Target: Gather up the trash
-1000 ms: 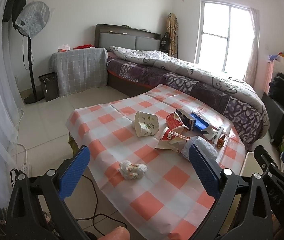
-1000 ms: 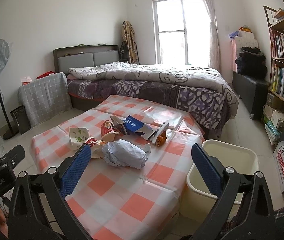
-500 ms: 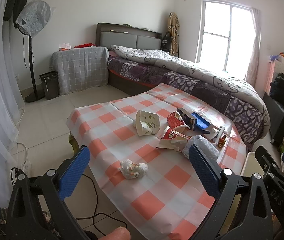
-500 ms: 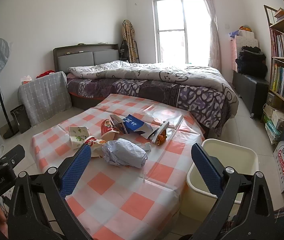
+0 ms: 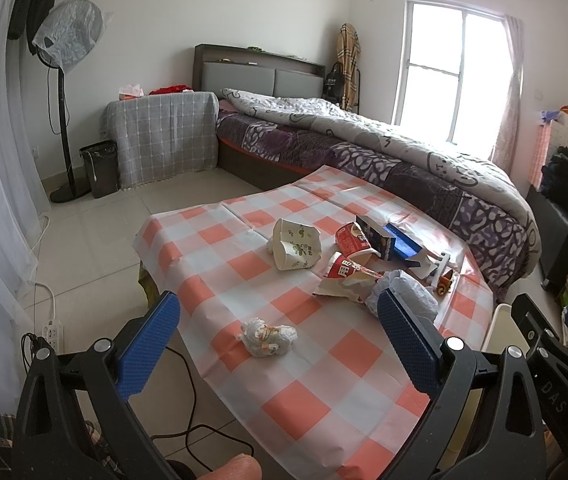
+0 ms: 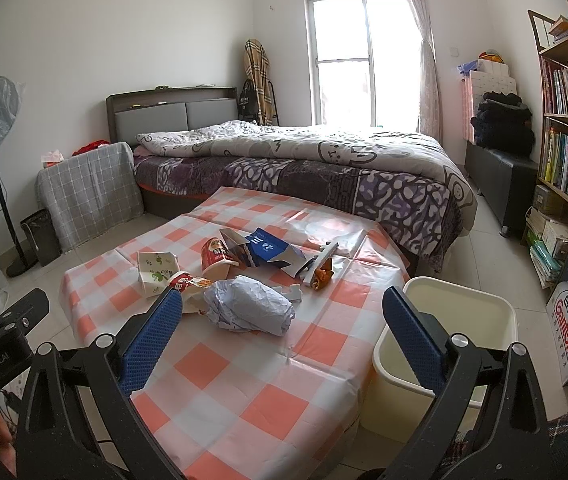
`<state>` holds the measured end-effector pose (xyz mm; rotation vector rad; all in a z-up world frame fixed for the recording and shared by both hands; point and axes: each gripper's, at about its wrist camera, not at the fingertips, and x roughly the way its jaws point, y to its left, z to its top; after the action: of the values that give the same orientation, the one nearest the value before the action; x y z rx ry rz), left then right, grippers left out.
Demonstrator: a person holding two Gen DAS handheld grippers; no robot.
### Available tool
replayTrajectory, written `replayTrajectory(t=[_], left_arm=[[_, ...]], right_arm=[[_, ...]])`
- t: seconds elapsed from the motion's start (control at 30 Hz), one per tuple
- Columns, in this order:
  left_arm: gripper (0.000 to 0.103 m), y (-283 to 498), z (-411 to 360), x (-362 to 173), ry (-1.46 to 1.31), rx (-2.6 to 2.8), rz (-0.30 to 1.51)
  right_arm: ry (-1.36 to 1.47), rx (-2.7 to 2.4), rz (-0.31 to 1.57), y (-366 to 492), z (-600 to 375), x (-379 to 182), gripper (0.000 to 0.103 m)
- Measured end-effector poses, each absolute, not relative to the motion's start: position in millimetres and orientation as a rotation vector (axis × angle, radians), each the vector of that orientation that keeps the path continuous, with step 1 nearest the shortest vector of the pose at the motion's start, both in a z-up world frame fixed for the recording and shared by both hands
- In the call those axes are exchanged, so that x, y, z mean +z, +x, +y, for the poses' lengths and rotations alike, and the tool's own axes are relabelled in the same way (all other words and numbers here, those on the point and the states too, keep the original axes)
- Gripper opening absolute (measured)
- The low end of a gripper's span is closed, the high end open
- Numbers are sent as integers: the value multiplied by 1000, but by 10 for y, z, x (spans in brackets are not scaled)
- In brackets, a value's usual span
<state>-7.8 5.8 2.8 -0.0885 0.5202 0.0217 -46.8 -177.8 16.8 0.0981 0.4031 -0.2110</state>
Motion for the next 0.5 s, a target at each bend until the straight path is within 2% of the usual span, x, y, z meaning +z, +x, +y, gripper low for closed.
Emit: replayTrajectory(t=[0.5], left_arm=[[96, -85, 70, 8, -92, 23, 524]], right_arm=[[98, -213, 404, -474, -1773, 151, 96]])
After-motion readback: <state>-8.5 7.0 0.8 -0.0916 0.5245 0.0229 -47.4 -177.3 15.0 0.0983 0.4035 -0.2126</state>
